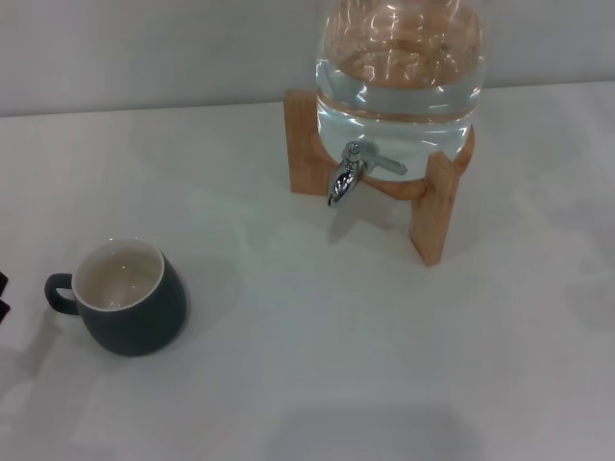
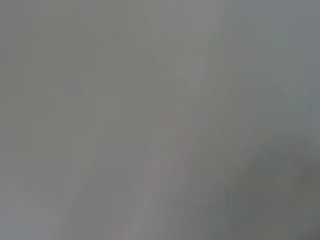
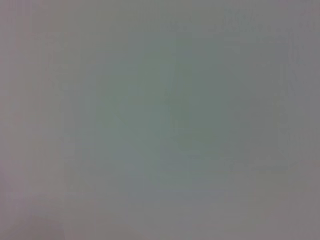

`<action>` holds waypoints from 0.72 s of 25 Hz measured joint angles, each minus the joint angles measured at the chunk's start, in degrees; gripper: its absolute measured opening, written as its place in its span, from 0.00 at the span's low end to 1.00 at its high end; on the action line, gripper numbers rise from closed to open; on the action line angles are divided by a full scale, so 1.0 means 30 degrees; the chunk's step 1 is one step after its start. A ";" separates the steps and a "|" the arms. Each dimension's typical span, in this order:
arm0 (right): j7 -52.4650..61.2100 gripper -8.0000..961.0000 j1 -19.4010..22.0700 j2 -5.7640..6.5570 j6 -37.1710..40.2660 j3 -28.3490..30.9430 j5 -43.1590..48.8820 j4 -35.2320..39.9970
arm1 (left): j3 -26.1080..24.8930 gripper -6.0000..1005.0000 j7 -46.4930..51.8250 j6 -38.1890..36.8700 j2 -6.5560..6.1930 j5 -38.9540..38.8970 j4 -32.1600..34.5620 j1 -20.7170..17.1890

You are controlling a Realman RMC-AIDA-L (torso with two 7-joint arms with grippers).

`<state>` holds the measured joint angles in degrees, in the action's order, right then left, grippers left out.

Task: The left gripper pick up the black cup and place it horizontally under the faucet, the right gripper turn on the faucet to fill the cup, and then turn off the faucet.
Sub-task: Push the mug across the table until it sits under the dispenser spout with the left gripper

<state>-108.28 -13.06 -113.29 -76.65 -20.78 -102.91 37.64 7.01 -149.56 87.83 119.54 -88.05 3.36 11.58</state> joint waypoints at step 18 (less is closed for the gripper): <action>-0.0001 0.88 -0.0100 0.0138 0.0153 0.0012 -0.0001 -0.0156 | 0.0066 0.86 -0.0933 -0.1619 0.0030 0.0202 -0.1396 -0.0150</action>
<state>-108.28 -13.36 -112.87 -76.19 -20.74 -102.91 37.17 7.21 -152.36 82.97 119.62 -87.44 -0.83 11.13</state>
